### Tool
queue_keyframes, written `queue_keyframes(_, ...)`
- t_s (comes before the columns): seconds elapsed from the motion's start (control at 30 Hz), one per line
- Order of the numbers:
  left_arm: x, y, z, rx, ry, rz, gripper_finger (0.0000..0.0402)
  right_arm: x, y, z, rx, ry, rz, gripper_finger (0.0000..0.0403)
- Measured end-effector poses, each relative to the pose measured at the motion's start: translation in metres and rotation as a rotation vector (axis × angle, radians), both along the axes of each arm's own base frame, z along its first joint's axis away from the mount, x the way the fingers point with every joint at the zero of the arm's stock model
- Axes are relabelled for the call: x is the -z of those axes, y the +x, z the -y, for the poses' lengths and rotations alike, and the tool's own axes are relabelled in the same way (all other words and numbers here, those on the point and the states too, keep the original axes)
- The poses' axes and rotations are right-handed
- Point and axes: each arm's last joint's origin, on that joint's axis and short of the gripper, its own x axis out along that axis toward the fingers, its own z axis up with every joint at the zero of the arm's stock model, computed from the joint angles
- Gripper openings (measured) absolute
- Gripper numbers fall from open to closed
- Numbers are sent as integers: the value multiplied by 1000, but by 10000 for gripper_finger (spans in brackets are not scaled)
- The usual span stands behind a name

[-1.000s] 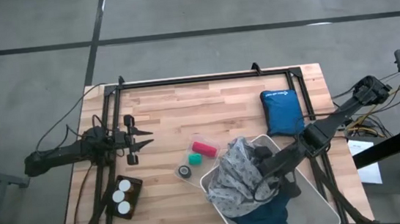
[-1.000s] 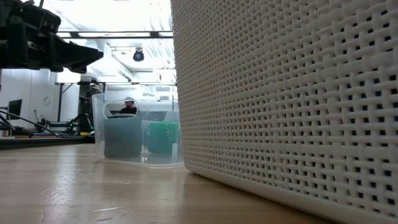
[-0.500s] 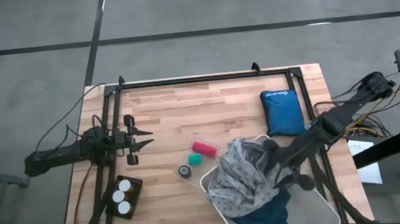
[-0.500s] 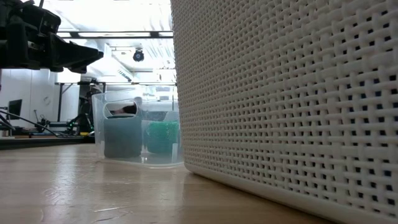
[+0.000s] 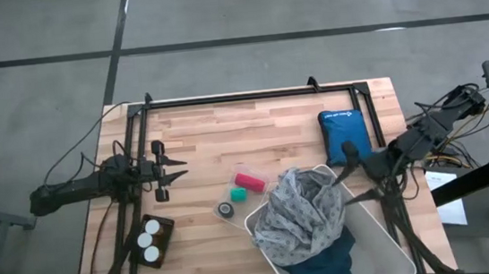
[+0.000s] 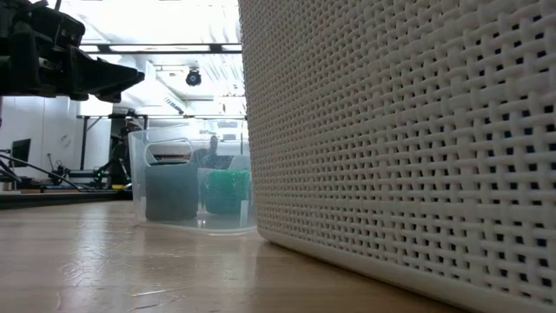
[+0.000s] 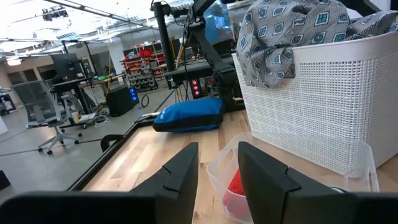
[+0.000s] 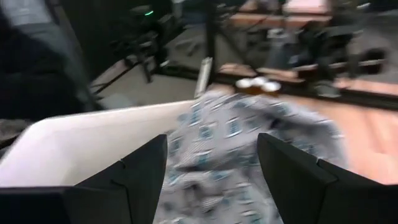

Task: Pick & Place Medicine items
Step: Put the gray patient gown into the white bin

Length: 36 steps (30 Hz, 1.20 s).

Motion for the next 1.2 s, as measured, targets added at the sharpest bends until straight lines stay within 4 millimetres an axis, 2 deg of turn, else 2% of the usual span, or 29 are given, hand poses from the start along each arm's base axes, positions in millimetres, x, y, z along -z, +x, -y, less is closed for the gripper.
queue_keyframes(0.3, 0, 0, 0, 0, 0, 0, 118, 6, 13, 2, 293, -72, 9, 247)
queue_keyframes(0.6, 0, 0, 0, 0, 0, 0, 118, 15, 32, 2, 534, -272, 26, 247)
queue_keyframes(0.9, 0, 0, 0, 0, 0, 0, 118, 9, 64, 16, 694, -189, 120, 247)
queue_keyframes(1.07, 0, 0, 0, 0, 0, 0, 118, 17, 82, 28, 747, -192, 77, 247)
queue_keyframes(1.2, 0, 0, 0, 0, 0, 0, 118, 25, 94, 34, 706, -153, 29, 247)
